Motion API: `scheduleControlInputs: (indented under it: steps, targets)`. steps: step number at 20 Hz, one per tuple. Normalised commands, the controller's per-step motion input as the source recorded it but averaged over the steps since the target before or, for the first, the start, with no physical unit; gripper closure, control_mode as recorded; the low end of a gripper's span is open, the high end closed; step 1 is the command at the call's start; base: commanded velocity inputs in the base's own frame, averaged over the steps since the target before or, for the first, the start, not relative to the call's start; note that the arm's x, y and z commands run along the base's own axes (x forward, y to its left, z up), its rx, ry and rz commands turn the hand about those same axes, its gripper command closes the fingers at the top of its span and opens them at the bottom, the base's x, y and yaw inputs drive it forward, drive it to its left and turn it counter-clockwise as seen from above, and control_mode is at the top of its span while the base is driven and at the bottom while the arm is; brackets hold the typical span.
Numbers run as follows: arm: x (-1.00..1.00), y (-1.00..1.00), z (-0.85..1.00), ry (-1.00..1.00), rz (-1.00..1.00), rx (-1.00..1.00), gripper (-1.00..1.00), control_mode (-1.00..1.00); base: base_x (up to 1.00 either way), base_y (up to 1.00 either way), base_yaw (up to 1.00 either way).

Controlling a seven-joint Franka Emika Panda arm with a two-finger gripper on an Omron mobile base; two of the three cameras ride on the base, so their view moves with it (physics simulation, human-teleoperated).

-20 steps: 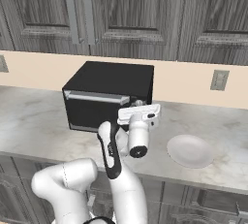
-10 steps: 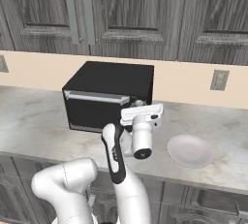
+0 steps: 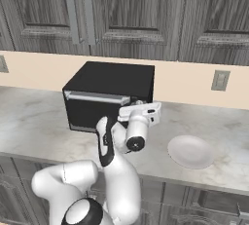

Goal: Pull the toaster oven rack outwards. Pick up the baguette from the plate and place it on the toaster oven rack. Close the toaster oven door fully and set the temperature to the lowest setting.

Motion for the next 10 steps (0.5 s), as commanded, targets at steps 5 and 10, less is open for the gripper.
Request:
scheduleControlInputs:
  steps: [5,10]
  targets:
    - [0.00,-0.18,-0.23,0.06,0.11,-0.29,1.00,-1.00,0.00,0.00,0.00]
    - [0.00,-0.42,-0.06,0.03,0.16,-0.28,1.00,-1.00,0.00,0.00,0.00]
